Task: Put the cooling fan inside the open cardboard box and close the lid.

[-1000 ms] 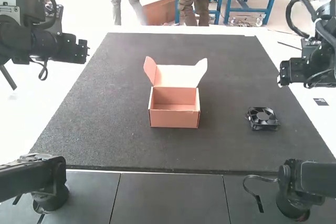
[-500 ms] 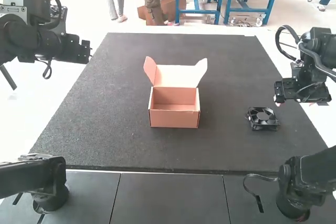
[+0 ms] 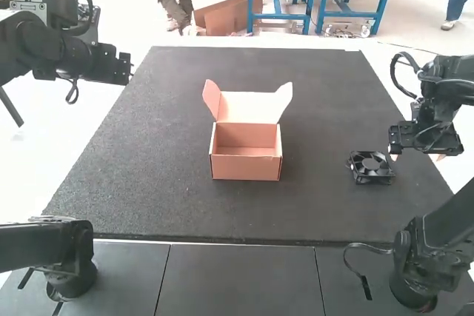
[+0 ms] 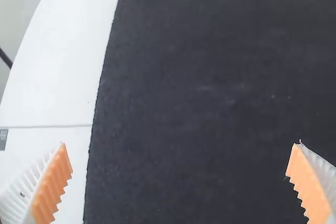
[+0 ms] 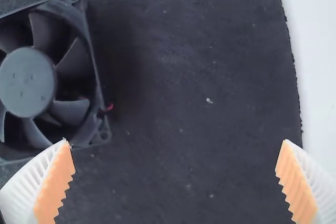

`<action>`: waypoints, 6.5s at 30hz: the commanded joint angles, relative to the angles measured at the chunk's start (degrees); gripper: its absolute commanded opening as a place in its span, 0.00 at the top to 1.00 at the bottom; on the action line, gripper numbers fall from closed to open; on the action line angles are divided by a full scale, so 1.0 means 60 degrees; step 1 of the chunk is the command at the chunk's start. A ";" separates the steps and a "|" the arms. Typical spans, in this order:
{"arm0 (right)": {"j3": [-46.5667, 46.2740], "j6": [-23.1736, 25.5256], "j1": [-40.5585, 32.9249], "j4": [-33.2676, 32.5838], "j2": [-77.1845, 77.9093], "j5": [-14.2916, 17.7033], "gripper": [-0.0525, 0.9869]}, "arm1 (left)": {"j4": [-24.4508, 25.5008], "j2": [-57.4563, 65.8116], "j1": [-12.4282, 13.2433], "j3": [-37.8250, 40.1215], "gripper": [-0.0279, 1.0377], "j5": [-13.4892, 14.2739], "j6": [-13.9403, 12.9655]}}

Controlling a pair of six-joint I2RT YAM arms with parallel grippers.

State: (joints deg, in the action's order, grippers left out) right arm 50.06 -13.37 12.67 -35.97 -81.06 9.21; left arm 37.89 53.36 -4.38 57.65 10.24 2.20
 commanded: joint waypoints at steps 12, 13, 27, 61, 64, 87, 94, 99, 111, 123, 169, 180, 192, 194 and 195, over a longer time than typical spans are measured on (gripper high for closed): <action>0.0709 0.0558 0.0159 0.0604 -0.1461 -0.0613 0.10 | 0.0028 0.0056 0.0086 0.0382 0.07 -0.0110 0.0088; 0.0753 0.0558 0.0159 0.0618 -0.1549 -0.0613 0.10 | 0.0028 0.0056 0.0086 0.0382 0.07 -0.0110 0.0088; 0.1251 0.0587 0.0335 0.0765 -0.2575 -0.0627 0.10 | 0.0043 0.0129 0.0086 0.0412 0.07 -0.0110 0.0088; 0.1178 0.0777 0.0452 0.0281 -0.3790 -0.0891 0.47 | 0.0145 0.0305 0.0203 0.0661 0.07 -0.0110 0.0117; 0.1104 0.0763 0.0438 0.0340 -0.3790 -0.0993 0.67 | 0.0204 0.0305 0.0203 0.0705 0.07 -0.0110 0.0117; 0.2335 0.1876 0.0291 -0.1227 -0.0070 -0.3147 0.97 | 0.0262 0.0188 0.0188 -0.0086 0.06 -0.0095 0.0161; 0.2789 0.2594 0.0101 -0.3000 0.1688 -0.4319 0.97 | -0.0060 0.0188 0.0144 -0.0628 0.06 -0.0110 0.0161; 0.3639 0.3517 -0.1012 -0.4084 0.2040 -0.4743 0.97 | -0.0221 0.0173 0.0130 -0.0921 0.06 -0.0110 0.0176; 0.4635 0.6271 -0.5011 -0.4362 0.2054 -0.4304 0.96 | -0.0309 0.0173 0.0115 -0.1112 0.06 -0.0110 0.0249; 0.4547 0.8102 -0.8864 -0.3454 0.0853 -0.3703 0.96 | -0.0324 0.0173 0.0115 -0.1068 0.06 -0.0110 0.0220; 0.5514 0.8570 -0.8703 -0.1447 -0.4874 -0.1081 0.97 | -0.0250 0.0173 -0.0676 -0.0863 0.06 -0.0110 0.0381; 0.6319 0.7721 -0.8483 -0.1374 -0.5123 -0.2151 0.30 | -0.0280 0.0173 -0.0661 -0.0877 0.06 -0.0110 0.0396; 0.9659 0.4732 -0.7941 -0.3615 -0.4713 -0.2502 0.09 | -0.0719 0.0877 -0.0734 -0.0628 0.06 -0.0125 0.0381; 0.9205 0.4147 -0.7897 -0.3557 -0.4376 -0.1594 0.09 | -0.0866 0.1155 -0.0734 -0.0511 0.06 -0.0110 0.0381; 0.8853 0.3941 -0.7824 -0.3176 -0.4083 -0.1404 0.08 | -0.0954 0.1301 -0.0734 -0.0438 0.06 -0.0110 0.0381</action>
State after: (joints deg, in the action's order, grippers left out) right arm 105.86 18.55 -35.35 -56.62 -109.65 -5.54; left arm 33.36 59.77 -8.32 51.72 9.82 3.92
